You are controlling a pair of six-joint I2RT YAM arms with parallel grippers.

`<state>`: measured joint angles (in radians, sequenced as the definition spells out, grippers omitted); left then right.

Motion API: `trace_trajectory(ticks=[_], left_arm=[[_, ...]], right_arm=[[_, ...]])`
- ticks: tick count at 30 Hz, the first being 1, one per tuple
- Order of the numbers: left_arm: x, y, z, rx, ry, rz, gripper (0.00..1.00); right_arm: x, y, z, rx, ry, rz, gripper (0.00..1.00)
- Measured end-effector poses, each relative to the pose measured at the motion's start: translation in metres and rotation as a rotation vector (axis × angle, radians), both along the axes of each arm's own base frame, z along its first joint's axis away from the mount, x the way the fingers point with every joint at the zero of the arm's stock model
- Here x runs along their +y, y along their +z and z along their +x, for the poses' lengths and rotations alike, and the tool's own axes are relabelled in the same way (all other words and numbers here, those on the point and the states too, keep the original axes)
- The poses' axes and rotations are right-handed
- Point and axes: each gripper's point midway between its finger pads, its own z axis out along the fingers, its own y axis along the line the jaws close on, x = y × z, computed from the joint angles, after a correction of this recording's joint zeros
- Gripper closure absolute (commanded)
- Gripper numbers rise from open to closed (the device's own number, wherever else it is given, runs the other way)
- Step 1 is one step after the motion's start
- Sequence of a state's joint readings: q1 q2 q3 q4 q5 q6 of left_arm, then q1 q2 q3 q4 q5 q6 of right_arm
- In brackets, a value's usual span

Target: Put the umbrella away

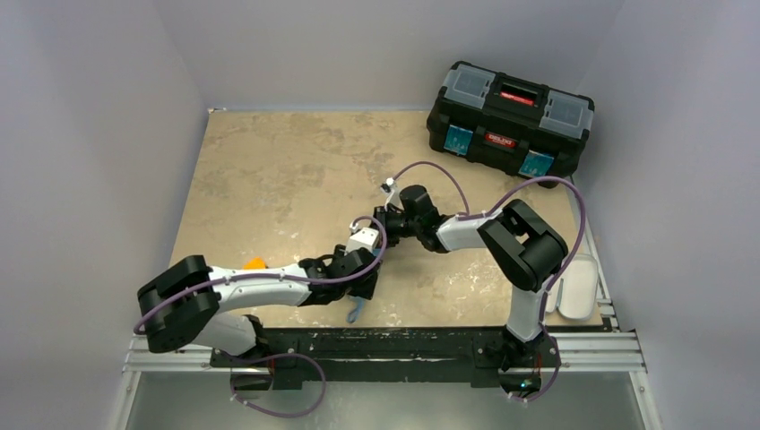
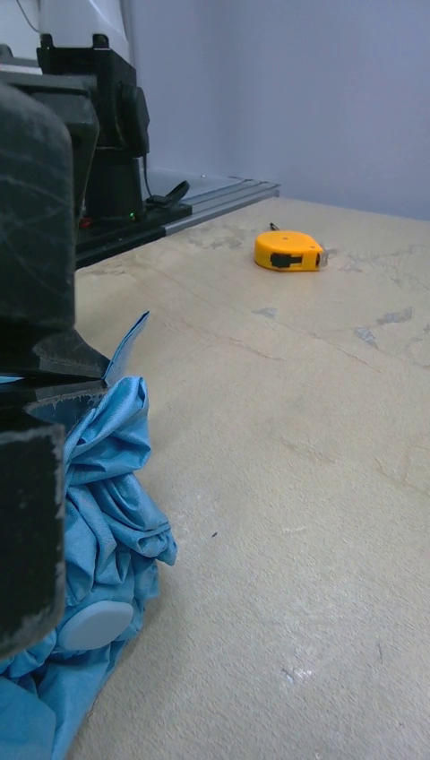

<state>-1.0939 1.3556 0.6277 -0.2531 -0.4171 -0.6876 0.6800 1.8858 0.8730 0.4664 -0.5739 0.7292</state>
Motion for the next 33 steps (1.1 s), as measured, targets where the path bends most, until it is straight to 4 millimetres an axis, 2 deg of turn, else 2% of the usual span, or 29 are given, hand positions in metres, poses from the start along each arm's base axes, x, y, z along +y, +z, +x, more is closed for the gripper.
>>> trace_trajectory(ticks=[3,6,11,14,25,28,31,33], left_arm=[[-0.008,-0.007,0.007,-0.005,-0.001,-0.031,0.64],[-0.017,-0.014,0.013,-0.016,-0.011,-0.040,0.99],[-0.021,-0.014,0.023,-0.047,-0.006,-0.018,1.00],[-0.016,-0.012,0.023,-0.070,-0.002,0.060,1.00],[0.035,0.015,0.011,-0.213,0.128,0.593,1.00],[0.041,0.008,0.006,-0.240,0.149,0.730,1.00],[0.041,-0.004,-0.001,-0.262,0.138,0.834,1.00],[0.042,-0.006,-0.004,-0.296,0.106,0.910,1.00]], right_arm=[[0.000,0.000,0.000,0.004,0.000,-0.003,1.00],[0.000,0.000,0.002,0.002,-0.006,-0.010,1.00],[-0.006,0.002,0.011,0.008,-0.026,-0.018,1.00],[-0.003,0.006,0.013,0.012,-0.011,-0.024,1.00],[0.047,0.034,-0.001,0.003,0.197,0.018,1.00],[0.053,0.028,-0.007,0.009,0.231,0.012,1.00],[0.053,0.016,-0.015,0.046,0.247,-0.006,1.00],[0.053,0.015,-0.018,0.059,0.261,-0.003,1.00]])
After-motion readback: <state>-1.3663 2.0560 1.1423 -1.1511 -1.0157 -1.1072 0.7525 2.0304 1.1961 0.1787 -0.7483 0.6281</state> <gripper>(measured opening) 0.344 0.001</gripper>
